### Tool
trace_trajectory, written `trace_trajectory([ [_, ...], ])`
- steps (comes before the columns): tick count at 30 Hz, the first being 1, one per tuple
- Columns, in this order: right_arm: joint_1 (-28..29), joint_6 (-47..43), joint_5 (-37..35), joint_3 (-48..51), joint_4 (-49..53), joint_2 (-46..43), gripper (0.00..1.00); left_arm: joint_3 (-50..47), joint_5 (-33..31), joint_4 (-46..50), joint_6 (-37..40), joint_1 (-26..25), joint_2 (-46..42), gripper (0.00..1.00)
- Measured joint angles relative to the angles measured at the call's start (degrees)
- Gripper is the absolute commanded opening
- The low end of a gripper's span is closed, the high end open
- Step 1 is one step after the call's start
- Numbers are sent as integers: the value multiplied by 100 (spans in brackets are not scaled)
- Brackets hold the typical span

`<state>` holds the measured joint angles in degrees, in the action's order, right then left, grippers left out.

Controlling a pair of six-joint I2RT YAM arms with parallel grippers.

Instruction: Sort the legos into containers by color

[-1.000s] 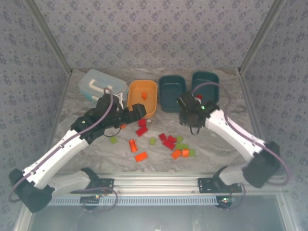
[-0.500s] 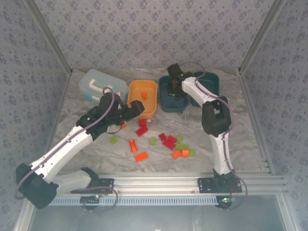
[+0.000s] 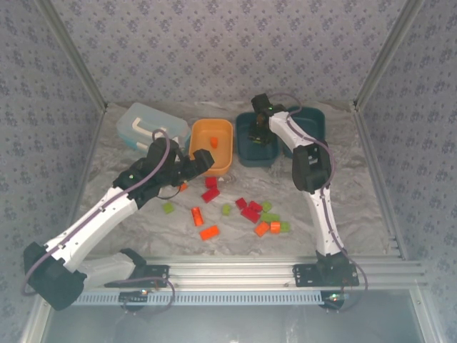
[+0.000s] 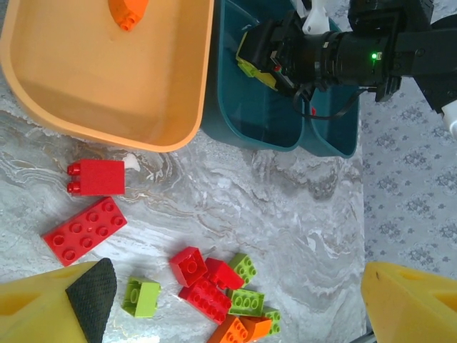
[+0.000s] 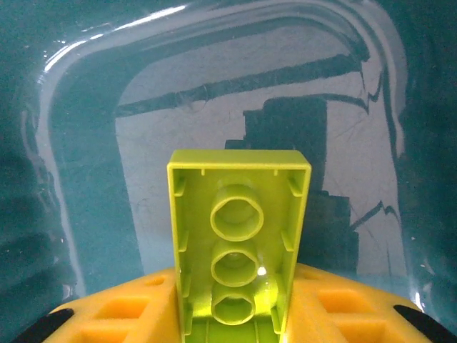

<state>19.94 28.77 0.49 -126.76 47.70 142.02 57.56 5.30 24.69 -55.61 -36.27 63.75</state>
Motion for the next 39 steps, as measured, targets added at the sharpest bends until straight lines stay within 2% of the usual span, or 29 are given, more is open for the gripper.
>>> trace_trajectory([
  [10,57,-131,20,-439,385,-116,48,0,-400,717,11,-22,-525,90],
  [14,197,-278,-149,-374,455,-682,47,2,-584,1102,48,-22,-743,90],
  [16,345,-343,-271,-63,358,-1322,48,2,-654,1303,52,-22,-822,90],
  [20,894,-481,-551,1384,-205,-3300,47,2,-824,1709,68,-22,-944,88],
  [24,1856,-586,-761,3473,-1145,-5497,47,-79,-986,1952,59,20,-964,86],
  [28,2804,-616,-817,5676,-1993,-7077,48,-299,-986,1998,74,197,-802,86],
  [30,3187,-533,-866,6682,-2247,-7534,48,-367,-962,1950,109,367,-566,85],
  [34,3816,-234,-999,8067,-2581,-7875,51,-448,-892,1687,98,748,48,83],
  [39,4288,90,-1093,8629,-3060,-7895,60,-452,-881,1176,24,1005,1027,81],
])
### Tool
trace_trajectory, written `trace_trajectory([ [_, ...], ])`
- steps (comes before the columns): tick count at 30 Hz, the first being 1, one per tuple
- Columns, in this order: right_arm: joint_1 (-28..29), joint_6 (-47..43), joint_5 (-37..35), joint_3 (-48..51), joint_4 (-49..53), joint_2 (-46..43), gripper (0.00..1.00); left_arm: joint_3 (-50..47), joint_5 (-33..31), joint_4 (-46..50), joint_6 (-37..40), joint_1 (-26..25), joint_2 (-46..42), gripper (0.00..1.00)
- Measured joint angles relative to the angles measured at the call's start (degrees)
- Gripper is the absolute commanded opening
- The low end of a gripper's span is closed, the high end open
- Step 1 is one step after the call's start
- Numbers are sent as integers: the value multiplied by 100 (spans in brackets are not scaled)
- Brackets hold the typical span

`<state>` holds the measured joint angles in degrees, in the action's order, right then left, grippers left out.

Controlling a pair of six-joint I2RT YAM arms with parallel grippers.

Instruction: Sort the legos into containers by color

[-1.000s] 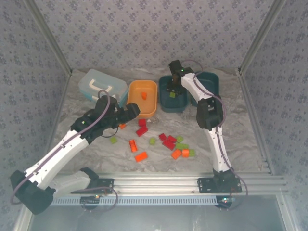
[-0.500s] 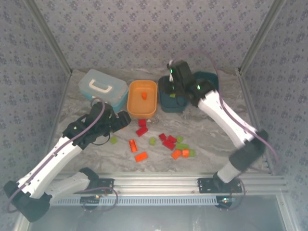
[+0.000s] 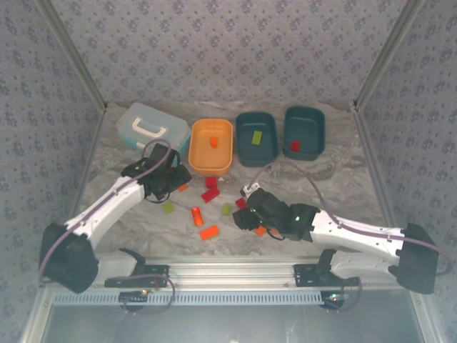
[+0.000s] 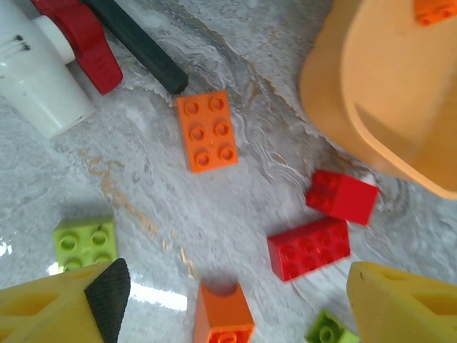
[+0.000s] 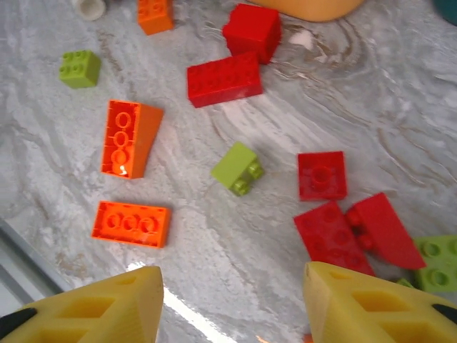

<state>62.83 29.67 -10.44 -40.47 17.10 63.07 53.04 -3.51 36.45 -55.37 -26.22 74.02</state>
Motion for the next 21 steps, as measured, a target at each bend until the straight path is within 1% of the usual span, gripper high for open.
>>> trace_trajectory([
  [4,142,109,-35,15,-638,151,69,98,-2,-284,-4,57,994,81],
  [8,232,96,-37,203,-1414,197,75,295,-4,-389,-22,103,1628,80],
  [12,367,94,-55,308,-1821,210,75,413,-44,-483,-92,127,1805,77],
  [16,398,98,-57,310,-1956,225,74,437,-118,-544,-136,153,1843,69],
  [21,398,98,-81,310,-1954,225,74,599,-131,-586,-109,210,2188,68],
])
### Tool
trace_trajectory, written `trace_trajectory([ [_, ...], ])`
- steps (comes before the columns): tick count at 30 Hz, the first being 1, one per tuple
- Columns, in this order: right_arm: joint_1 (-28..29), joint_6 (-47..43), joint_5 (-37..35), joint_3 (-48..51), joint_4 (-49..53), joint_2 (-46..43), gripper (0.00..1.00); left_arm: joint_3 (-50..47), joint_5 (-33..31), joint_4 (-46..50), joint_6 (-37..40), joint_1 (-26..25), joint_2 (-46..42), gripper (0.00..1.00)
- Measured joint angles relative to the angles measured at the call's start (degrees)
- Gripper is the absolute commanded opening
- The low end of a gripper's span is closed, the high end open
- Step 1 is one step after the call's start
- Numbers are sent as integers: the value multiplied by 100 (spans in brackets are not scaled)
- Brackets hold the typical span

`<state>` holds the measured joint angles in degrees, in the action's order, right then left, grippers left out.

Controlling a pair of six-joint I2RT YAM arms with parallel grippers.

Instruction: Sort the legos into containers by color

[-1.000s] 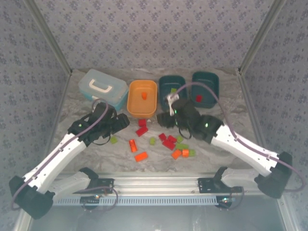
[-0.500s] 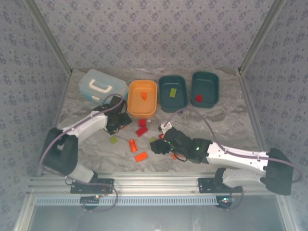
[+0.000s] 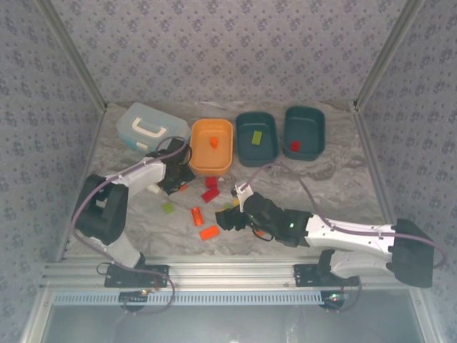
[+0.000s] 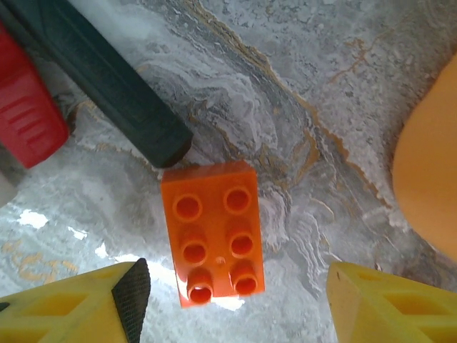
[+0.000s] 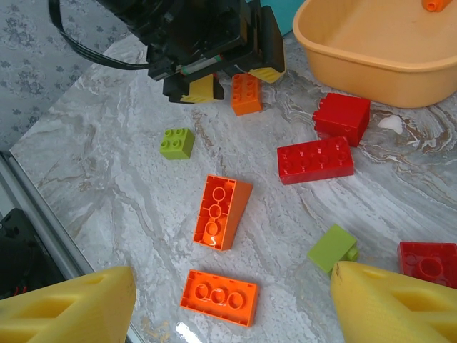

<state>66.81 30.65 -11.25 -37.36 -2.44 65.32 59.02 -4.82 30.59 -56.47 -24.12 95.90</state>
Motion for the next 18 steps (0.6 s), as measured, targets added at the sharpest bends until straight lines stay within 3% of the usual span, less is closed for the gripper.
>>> trace_trajectory([
  [4,0,2,-39,0,0,-2,74,20,-24,-7,-2,13,175,68],
  [8,0,22,-57,0,4,-2,74,24,-63,-50,-13,13,282,47],
  [11,0,28,-61,0,11,-2,74,26,-87,-48,7,11,306,39],
  [18,4,48,-144,2,55,-74,74,42,-223,-42,42,0,306,36],
])
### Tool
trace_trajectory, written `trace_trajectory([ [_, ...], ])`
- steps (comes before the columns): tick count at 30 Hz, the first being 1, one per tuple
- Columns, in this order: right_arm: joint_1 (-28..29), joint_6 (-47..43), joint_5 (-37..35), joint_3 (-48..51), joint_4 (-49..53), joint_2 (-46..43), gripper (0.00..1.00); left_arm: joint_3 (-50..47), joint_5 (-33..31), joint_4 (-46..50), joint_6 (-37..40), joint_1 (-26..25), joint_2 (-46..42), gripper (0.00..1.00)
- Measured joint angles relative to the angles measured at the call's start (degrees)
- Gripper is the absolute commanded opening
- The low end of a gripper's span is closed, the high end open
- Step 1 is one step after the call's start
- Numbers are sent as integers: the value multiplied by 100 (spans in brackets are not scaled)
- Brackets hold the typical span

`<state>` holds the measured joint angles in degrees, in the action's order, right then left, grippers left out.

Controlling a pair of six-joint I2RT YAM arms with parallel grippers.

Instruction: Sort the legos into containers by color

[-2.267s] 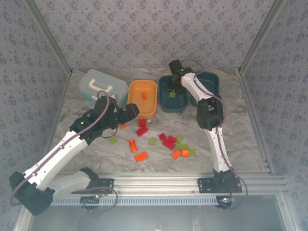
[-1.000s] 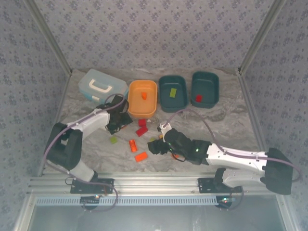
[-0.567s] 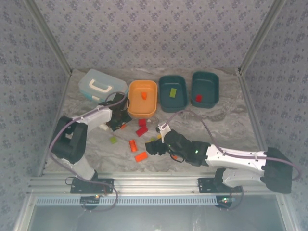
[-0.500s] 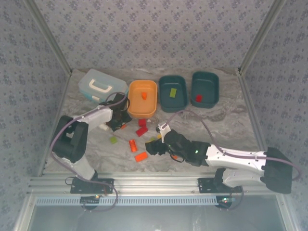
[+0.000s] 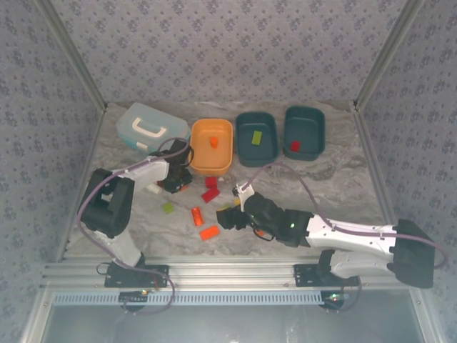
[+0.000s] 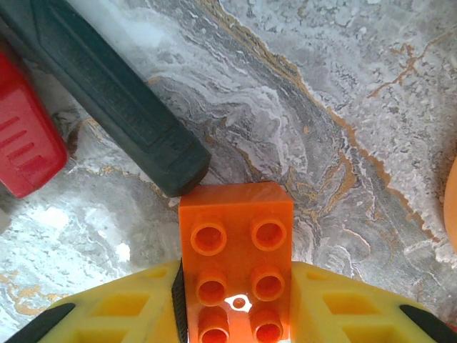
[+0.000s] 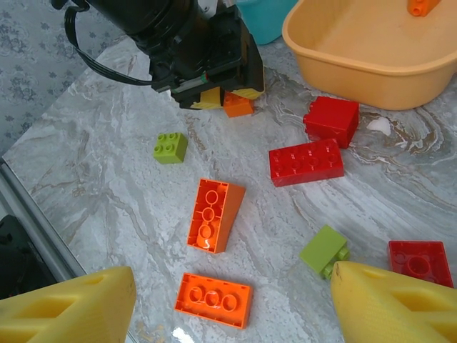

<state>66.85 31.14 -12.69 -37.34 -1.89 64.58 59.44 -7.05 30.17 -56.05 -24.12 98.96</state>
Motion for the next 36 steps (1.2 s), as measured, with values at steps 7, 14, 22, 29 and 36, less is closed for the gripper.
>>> trace_trajectory([
  [7,7,22,-144,0,105,-129,74,81,-404,385,55,-302,-365,34],
  [14,-79,133,-625,-2,420,-623,74,1364,-494,791,573,-752,-841,35],
  [22,-260,264,-898,-9,748,-739,74,3298,-234,988,1364,-682,844,33],
  [29,-275,321,-927,-9,916,-833,74,4183,-109,1340,1663,-566,2186,34],
  [36,-323,422,-942,-9,1049,-837,74,4662,-7,1532,1751,-463,2583,37],
])
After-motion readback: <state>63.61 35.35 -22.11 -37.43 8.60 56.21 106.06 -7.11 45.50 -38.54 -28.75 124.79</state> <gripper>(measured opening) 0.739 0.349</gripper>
